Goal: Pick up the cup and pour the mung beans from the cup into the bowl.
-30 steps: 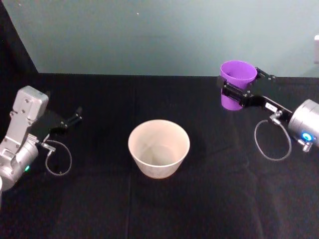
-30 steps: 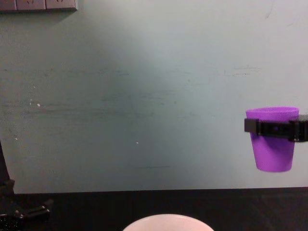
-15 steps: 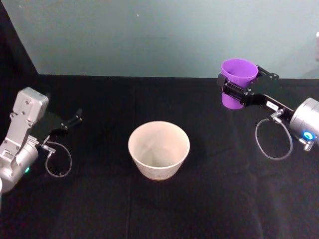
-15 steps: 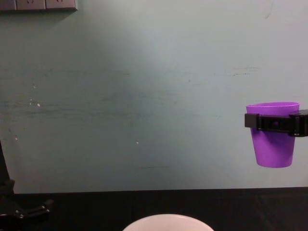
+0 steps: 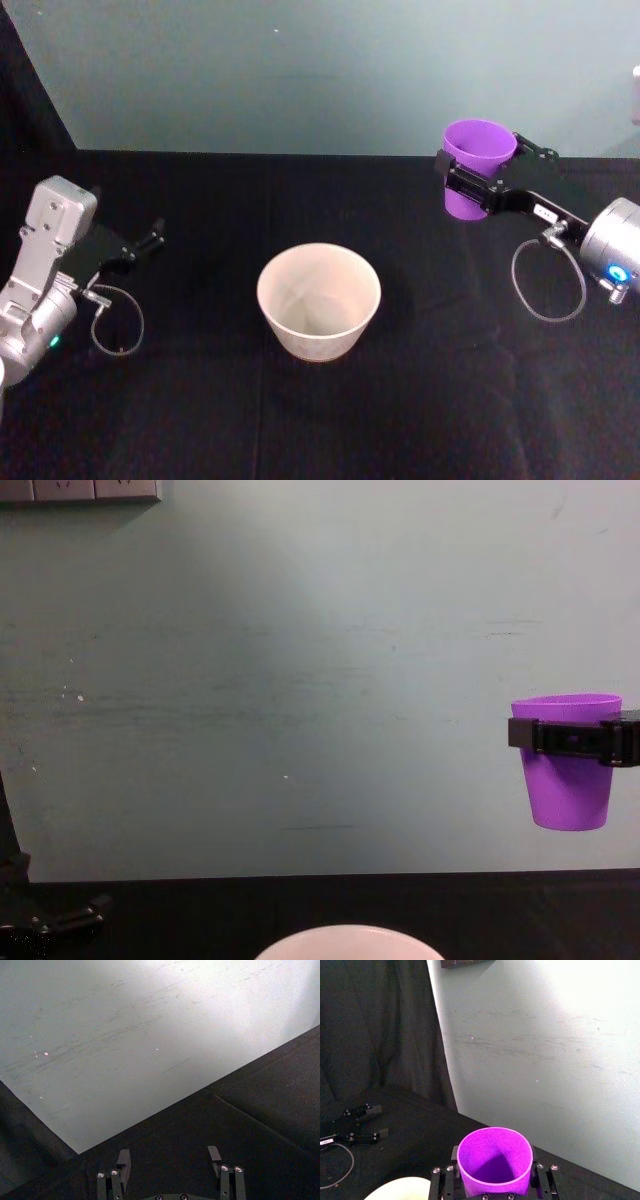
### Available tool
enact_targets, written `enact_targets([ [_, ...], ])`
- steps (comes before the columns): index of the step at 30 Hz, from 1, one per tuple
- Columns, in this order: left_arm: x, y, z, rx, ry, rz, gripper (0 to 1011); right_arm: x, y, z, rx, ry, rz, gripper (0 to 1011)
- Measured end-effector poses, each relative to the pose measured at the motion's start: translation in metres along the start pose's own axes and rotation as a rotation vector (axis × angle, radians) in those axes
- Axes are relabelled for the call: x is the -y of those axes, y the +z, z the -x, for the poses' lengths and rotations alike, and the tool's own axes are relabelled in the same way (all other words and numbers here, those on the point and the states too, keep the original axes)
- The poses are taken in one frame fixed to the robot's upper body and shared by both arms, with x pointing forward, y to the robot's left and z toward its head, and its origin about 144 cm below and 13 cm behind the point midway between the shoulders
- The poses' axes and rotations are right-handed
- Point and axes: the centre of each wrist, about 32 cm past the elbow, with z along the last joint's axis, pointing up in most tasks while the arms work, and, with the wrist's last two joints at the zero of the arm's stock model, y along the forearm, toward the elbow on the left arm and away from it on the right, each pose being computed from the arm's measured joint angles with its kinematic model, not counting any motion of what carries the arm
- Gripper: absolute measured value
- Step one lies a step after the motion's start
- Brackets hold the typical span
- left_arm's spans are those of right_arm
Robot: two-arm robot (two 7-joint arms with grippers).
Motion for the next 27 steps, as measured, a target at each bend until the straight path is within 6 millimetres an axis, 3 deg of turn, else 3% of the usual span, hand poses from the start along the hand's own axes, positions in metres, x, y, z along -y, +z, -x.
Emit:
enact_targets([
  [27, 0.0, 0.0, 0.0, 0.0, 0.0, 0.0, 1000, 0.0, -0.0006, 0.0001, -0.001, 0.001, 0.0, 746],
])
